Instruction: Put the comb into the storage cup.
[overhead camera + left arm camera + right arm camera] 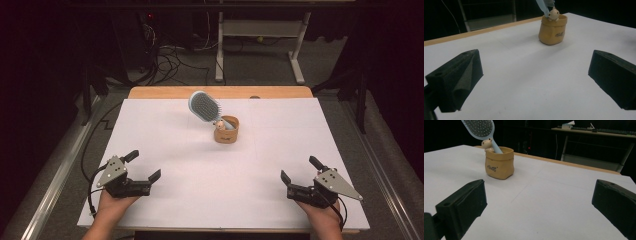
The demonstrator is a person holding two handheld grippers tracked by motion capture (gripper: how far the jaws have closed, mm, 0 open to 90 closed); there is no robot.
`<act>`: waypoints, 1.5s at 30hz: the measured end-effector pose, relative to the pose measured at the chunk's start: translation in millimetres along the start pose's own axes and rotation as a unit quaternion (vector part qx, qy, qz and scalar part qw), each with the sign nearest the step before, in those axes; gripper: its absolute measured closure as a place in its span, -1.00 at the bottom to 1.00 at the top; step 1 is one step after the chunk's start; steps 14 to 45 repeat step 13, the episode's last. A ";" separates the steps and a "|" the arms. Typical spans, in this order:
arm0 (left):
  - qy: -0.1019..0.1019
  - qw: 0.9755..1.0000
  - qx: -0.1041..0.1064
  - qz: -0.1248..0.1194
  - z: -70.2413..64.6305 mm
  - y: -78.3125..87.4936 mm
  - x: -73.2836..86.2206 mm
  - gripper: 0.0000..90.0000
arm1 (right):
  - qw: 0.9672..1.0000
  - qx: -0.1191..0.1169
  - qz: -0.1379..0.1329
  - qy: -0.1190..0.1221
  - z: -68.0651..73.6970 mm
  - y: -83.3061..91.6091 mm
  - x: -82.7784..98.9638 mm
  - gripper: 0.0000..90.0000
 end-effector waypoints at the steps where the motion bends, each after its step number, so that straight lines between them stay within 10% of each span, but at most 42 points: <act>1: 0.003 1.000 -0.002 -0.004 0.5 -0.9 -2.1 -0.99 | 1.000 0.000 -0.001 0.000 0.3 0.0 -0.2 -1.00; 45: -0.007 1.000 -0.003 -0.022 -2.3 -1.4 -6.8 -0.99 | 1.000 0.003 -0.001 0.001 -1.1 1.6 -0.2 -1.00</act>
Point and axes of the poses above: each handheld gripper's, and its own axes: y roughly backward along the jaws, x roughly out of its underside, z roughly to its left, the point moved 10 cm from there along -y, roughly forward along the jaws, and after that the axes turned 11 degrees about -x, right-handed, at the moved point
